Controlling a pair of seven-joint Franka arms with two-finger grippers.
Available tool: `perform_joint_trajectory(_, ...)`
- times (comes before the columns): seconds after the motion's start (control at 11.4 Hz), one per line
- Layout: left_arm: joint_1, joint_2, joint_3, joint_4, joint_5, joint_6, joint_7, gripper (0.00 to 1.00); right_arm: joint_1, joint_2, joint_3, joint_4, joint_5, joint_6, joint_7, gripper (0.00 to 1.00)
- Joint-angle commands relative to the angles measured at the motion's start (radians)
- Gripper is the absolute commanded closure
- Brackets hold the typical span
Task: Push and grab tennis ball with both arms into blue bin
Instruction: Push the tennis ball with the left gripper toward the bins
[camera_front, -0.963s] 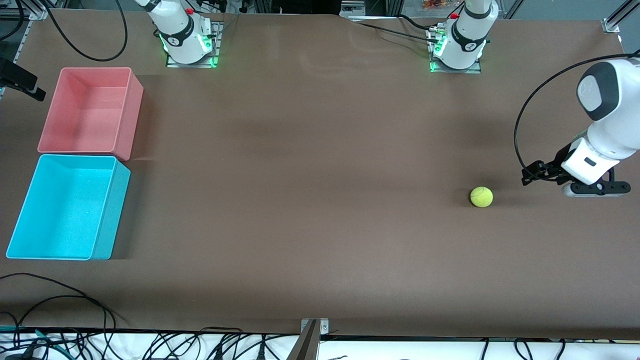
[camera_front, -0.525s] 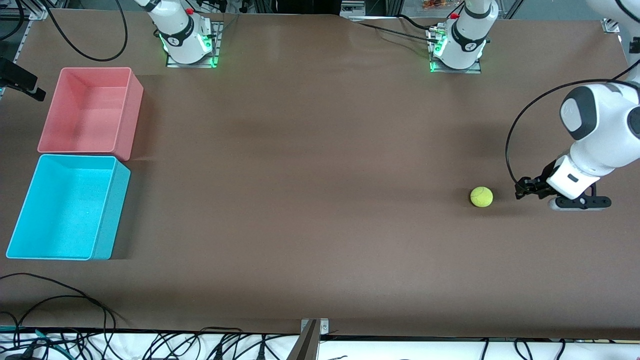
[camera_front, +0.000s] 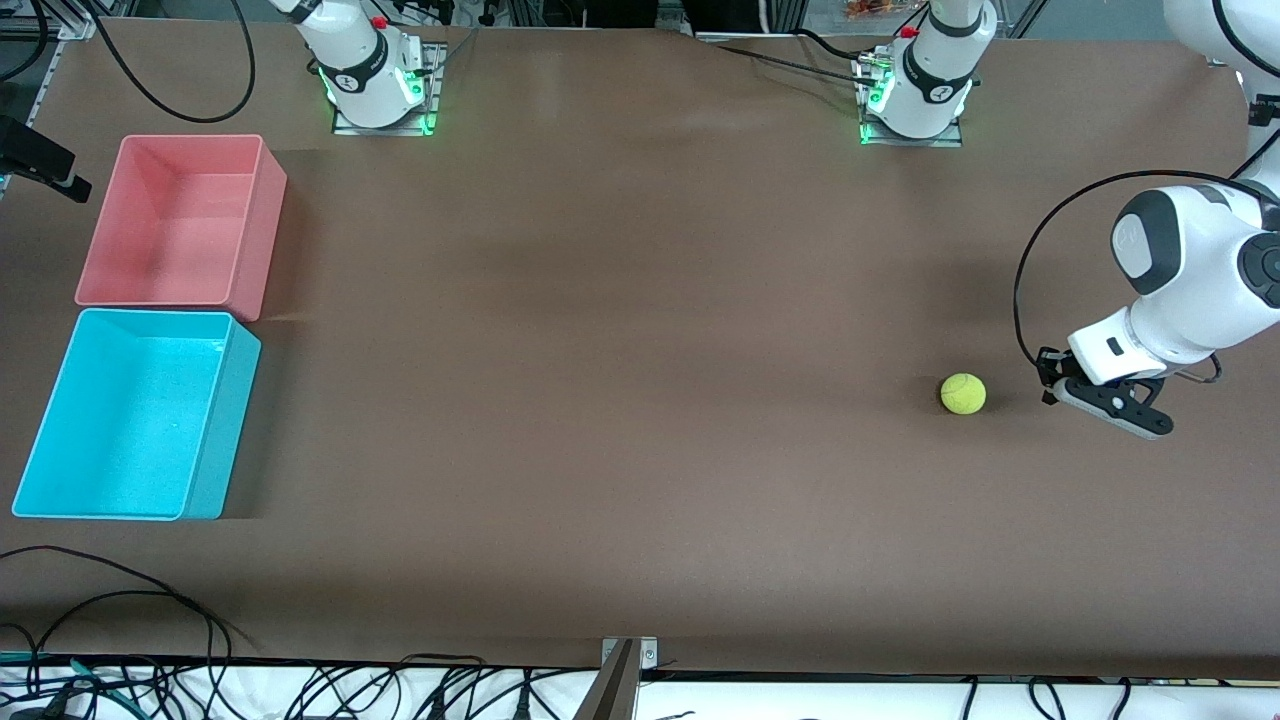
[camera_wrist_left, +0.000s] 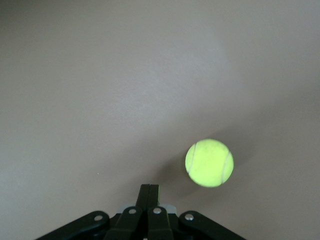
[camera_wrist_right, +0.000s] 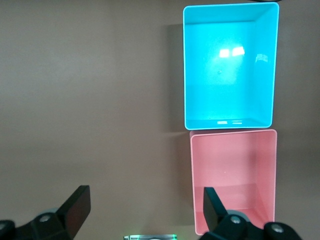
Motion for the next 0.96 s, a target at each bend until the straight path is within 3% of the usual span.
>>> perform_joint_trajectory(0.0,0.020,0.050,0.010,0.019,-0.001,0.004,0.377,1.00,-0.007,0.007,0.002,0.022,0.021,-0.009,0.010,0.00)
perform_joint_trajectory(0.44,0.026,0.108,0.010,0.031,-0.018,-0.010,0.876,1.00,-0.007,0.007,0.002,0.022,0.021,-0.009,0.010,0.00)
perform_joint_trajectory(0.88,0.025,0.168,0.010,0.054,-0.081,-0.013,1.027,1.00,-0.005,0.007,0.003,0.020,0.021,-0.014,0.010,0.00)
